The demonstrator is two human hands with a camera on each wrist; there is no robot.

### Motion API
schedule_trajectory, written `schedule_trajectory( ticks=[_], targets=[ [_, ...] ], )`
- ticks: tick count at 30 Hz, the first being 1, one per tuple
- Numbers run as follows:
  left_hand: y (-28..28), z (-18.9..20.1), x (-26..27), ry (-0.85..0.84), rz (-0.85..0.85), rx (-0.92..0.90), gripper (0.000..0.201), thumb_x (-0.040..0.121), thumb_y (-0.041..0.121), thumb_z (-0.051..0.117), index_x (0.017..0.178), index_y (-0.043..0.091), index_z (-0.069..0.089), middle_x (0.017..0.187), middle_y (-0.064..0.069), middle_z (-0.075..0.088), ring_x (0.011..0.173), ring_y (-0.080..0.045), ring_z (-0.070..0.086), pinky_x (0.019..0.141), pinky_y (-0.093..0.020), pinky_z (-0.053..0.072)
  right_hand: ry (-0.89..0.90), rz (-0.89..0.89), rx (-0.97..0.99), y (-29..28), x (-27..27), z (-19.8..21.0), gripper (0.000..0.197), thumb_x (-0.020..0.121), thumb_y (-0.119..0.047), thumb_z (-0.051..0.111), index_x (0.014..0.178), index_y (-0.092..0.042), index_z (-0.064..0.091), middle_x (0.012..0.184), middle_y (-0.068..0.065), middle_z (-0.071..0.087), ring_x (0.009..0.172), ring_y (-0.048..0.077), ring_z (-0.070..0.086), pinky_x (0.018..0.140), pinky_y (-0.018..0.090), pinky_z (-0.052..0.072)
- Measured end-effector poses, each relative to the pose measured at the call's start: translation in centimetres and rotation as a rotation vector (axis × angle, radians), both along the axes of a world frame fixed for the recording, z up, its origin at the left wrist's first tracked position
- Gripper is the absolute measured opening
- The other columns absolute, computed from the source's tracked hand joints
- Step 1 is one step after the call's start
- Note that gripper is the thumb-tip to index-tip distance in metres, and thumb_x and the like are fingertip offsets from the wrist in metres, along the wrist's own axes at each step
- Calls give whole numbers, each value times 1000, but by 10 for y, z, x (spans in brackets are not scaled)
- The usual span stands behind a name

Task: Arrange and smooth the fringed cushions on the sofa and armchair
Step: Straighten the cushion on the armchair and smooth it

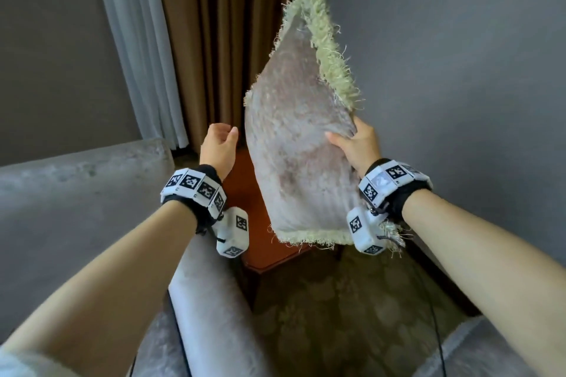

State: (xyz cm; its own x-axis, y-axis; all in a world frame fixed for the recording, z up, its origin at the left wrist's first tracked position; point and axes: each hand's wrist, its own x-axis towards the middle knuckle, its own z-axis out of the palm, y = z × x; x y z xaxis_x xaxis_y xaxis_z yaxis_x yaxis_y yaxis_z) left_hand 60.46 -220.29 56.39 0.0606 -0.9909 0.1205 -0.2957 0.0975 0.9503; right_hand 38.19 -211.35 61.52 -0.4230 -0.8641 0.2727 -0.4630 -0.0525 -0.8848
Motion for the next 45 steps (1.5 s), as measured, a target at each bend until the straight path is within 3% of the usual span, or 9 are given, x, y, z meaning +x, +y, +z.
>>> schedule_trajectory(
  ticks=[6, 15, 20, 24, 30, 35, 39, 43, 45],
  targets=[
    [28, 24, 70, 40, 264, 5, 45, 89, 44, 46, 122, 14, 50, 125, -8, 56, 119, -28, 49, 102, -45, 40, -156, 90, -147, 51, 48, 28, 30, 80, -7, 70, 109, -8, 62, 85, -10, 64, 59, -17, 58, 59, 2, 45],
    [129, -6, 233, 9, 524, 152, 52, 87, 44, 48, 128, 11, 48, 131, -11, 54, 124, -32, 46, 104, -41, 37, -306, 388, -136, 96, 181, 23, 22, 79, -2, 69, 96, -16, 64, 80, -8, 66, 63, -6, 63, 64, 12, 50],
    [151, -24, 317, 58, 522, 237, 76, 89, 53, 36, 130, -11, 39, 133, -31, 45, 121, -46, 46, 100, -50, 37, -306, 524, -90, 105, 265, 21, 19, 80, -4, 68, 95, -15, 65, 82, -4, 67, 64, -1, 64, 61, 14, 51],
    [161, -42, 389, 68, 587, 325, 66, 94, 51, 33, 138, 2, 34, 141, -19, 42, 127, -36, 43, 103, -41, 33, -307, 600, -57, 99, 332, 22, 13, 81, -6, 68, 87, -17, 64, 74, 2, 62, 62, 19, 55, 52, 22, 45],
    [150, -54, 489, 105, 674, 284, 67, 91, 57, 31, 128, 3, 44, 129, -22, 53, 115, -40, 51, 100, -46, 41, -417, 658, -72, 75, 412, 6, 19, 80, -6, 68, 98, -10, 65, 85, 2, 70, 78, 22, 65, 69, 30, 52],
    [144, -69, 523, 53, 690, 235, 59, 95, 46, 38, 139, 7, 34, 142, -15, 42, 129, -31, 42, 107, -39, 33, -461, 590, -21, 28, 434, -45, 26, 78, -23, 73, 102, -16, 65, 107, 9, 66, 99, 21, 66, 88, 35, 54],
    [140, -108, 540, 31, 675, 295, 58, 96, 40, 42, 141, 5, 31, 144, -17, 40, 131, -30, 41, 107, -39, 33, -67, 369, 328, -14, 421, -137, 46, 87, -38, 59, 128, -20, 52, 118, 2, 60, 116, 24, 55, 102, 38, 42],
    [133, -159, 565, -4, 665, 434, 77, 82, 59, 44, 125, -5, 46, 127, -25, 54, 116, -40, 52, 97, -47, 43, 5, 442, 566, -40, 432, -205, 61, 91, -35, 54, 142, -9, 33, 140, 15, 41, 128, 26, 42, 105, 31, 31],
    [125, -176, 573, -44, 665, 500, 64, 88, 51, 45, 113, -8, 53, 108, -22, 61, 105, -39, 57, 84, -40, 45, -18, 463, 618, -56, 445, -220, 59, 91, -36, 53, 141, -10, 34, 141, 14, 41, 128, 26, 42, 105, 32, 31]
  ],
)
